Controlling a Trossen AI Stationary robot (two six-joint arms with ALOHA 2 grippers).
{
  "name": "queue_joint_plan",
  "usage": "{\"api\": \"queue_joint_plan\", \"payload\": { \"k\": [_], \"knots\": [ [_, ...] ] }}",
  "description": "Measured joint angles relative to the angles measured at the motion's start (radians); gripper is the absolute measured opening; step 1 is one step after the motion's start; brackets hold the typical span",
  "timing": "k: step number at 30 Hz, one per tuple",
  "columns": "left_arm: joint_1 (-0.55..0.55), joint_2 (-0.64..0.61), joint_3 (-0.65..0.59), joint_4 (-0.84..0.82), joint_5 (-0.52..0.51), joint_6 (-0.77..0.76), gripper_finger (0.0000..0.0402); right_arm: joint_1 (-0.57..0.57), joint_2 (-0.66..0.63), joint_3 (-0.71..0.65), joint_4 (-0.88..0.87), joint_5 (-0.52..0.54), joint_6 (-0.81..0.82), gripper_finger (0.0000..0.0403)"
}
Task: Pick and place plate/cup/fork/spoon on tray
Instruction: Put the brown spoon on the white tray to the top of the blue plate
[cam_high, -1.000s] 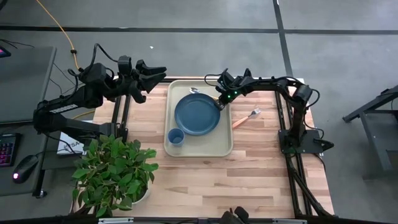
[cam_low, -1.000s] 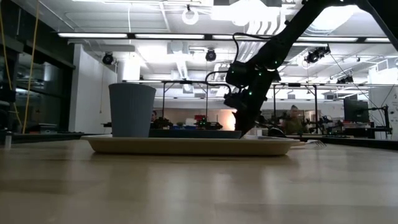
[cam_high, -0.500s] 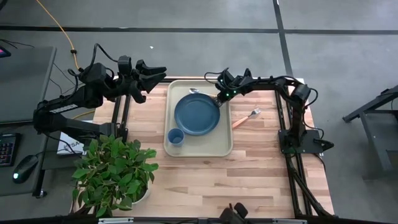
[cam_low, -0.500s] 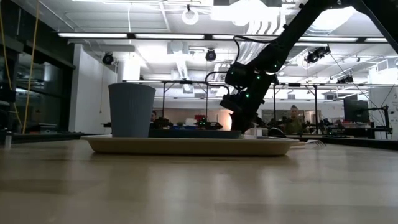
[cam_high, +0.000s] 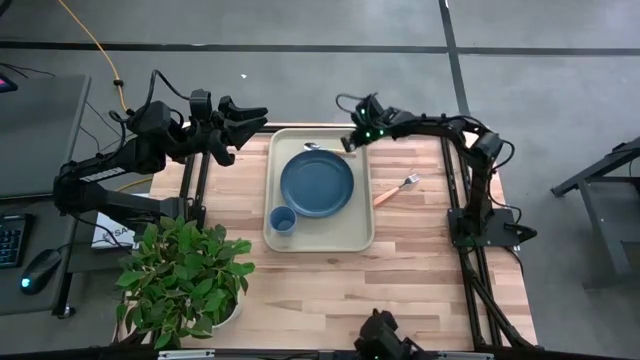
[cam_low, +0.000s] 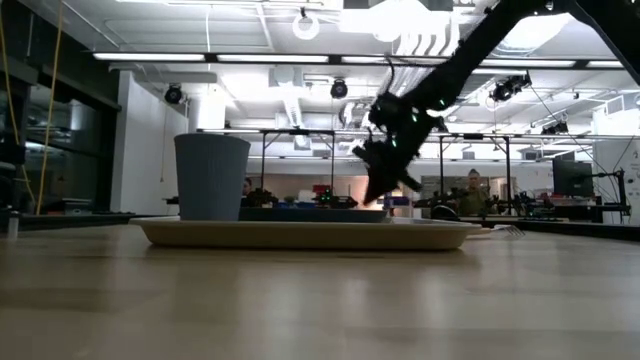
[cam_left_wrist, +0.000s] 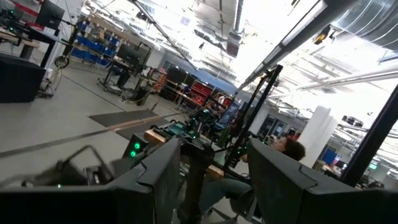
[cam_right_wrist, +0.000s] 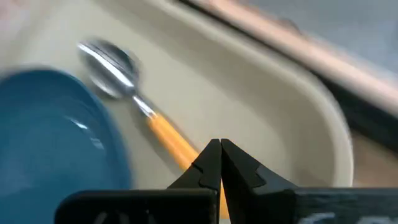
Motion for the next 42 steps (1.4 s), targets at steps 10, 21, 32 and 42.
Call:
{"api": "queue_joint_plan", "payload": {
  "k": [10,21,32,42],
  "knots": [
    [0.000,0.000,0.000,0.000,0.000,0.000,0.0168,0.022,0.171,0.514,-0.558,-0.057,-0.375,0.0000],
    [0.000,0.000,0.000,0.000,-0.004,-0.001,0.0168,0.030,0.368,0.665,-0.925,-0.116,-0.645,0.0000],
    [0.000,0.000,0.000,0.000,-0.034,0.000,0.0168,0.082,0.381,0.665,-0.799,-0.021,-0.653,0.0000],
    [0.000,0.000,0.000,0.000,-0.038,0.000,0.0168,0.083,0.417,0.665,-0.769,0.015,-0.635,0.0000]
  ]
}}
